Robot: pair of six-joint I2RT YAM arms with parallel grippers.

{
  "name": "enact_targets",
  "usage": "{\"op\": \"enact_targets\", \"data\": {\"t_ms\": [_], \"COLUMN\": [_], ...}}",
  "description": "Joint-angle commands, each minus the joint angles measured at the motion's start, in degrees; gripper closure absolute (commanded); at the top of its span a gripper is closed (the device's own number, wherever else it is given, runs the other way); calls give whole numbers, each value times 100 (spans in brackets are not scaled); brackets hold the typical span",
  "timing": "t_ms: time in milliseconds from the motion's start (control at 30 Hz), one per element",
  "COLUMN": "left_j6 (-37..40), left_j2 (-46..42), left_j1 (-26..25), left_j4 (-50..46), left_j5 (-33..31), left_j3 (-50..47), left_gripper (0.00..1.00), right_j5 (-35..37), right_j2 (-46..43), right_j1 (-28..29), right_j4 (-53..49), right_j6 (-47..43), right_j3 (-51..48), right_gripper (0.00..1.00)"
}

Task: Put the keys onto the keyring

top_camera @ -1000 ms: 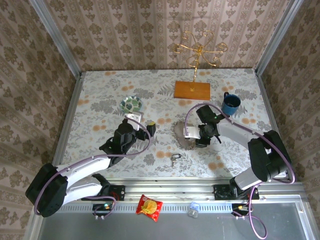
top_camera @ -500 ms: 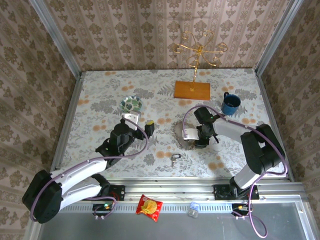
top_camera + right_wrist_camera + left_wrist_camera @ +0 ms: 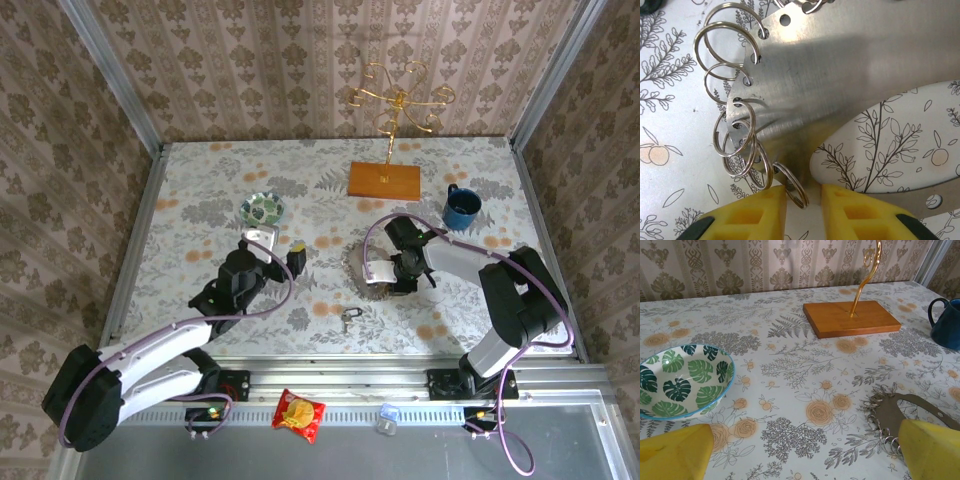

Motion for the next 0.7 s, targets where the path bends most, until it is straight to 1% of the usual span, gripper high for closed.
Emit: {"op": "enact_targets", "data": {"t_ms": [0, 367, 467, 600, 667], "left_j6": [80, 53, 53, 61, 98], "left_j2": [-141, -235, -274, -381, -474], "left_j1": [58, 76, 78, 80, 76], "left_j4": [-37, -201, -249, -345, -410], "left_j5": [-114, -112, -97, -106, -135], "left_j3": [-84, -97, -81, -66, -62], "left_gripper": [4, 4, 5, 5, 5], "right_j5": [-47, -30, -10, -195, -317], "right_j2": [9, -66, -41, -112, -215], "right_j1": [75, 198, 221, 230, 228], "right_j4": [-352, -499, -499, -530, -567], "right_j6": [-40, 82, 105, 244, 354], "right_j3": [109, 142, 182, 247, 269], "right_gripper": [77, 82, 90, 99, 100]}}
